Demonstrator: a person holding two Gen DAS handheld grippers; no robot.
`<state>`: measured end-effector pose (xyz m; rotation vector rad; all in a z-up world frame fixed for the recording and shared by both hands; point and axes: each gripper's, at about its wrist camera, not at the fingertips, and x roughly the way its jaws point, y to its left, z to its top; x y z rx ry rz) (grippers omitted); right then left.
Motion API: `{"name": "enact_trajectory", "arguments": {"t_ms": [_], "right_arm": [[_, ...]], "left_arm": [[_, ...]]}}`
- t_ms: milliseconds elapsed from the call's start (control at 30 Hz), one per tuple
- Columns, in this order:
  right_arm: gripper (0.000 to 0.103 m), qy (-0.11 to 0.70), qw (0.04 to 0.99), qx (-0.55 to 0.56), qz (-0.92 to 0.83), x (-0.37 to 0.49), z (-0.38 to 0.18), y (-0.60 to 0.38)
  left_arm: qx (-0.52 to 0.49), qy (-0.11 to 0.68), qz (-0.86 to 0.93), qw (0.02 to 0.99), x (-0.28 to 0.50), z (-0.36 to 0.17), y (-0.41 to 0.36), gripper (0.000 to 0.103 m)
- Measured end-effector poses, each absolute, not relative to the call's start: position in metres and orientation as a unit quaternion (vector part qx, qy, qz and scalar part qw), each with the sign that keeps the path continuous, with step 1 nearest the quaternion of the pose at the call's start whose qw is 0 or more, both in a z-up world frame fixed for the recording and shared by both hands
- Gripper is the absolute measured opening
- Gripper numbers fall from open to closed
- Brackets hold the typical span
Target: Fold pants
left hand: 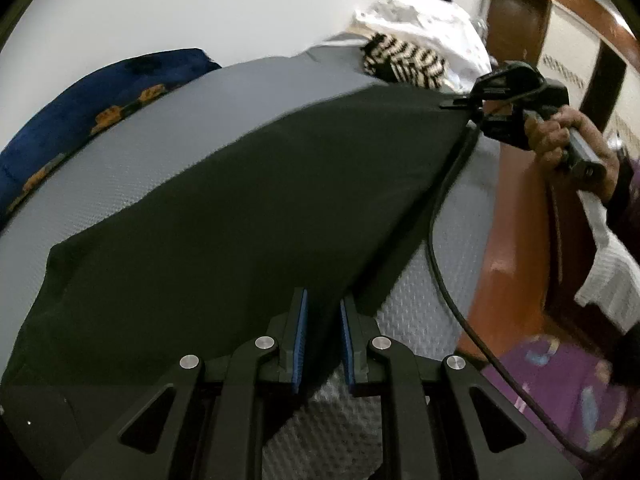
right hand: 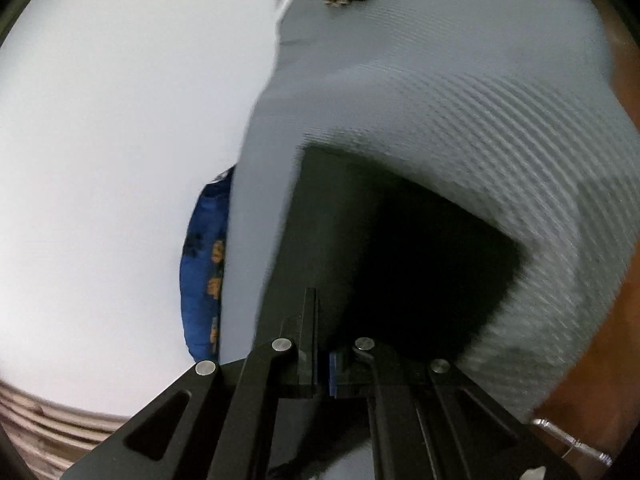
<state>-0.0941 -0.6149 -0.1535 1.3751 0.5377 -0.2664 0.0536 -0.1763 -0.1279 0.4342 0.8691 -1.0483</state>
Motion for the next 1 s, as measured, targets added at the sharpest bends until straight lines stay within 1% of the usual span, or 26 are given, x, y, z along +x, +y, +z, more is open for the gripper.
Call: {"name": "enact_trajectory", "arguments": {"t_ms": [100,233,433,700,1000], "right_arm": [[0.005,0.234,0.720,0.642,-0.123,-0.110,-0.171,-0.614],[0.005,0.209,0.709,0.665,-0.107,-0.110,-0.183,-0.614],[0.007,0.192,0.704,0.673,-0.121,-0.125,-0.181,-0.623],[0.005,0.209,0.719,0.649,-0.135,-0.124,-0.168,-0.622],[0.004,0.219,0.714,0.647,-0.150,-0.131,-0.176,-0.622]], "left_arm": [[0.222,0.391,-0.478,0.755,0.048,-0.133,-0.177,0.016],[0.225,0.391,-0.474,0.756,0.048,-0.134,-0.176,0.016],[0.227,0.392,-0.473,0.756,0.047,-0.136,-0.175,0.016],[0.221,0.390,-0.480,0.754,0.048,-0.135,-0.171,0.016],[0.213,0.390,-0.494,0.748,0.043,-0.137,-0.161,0.016]]}}
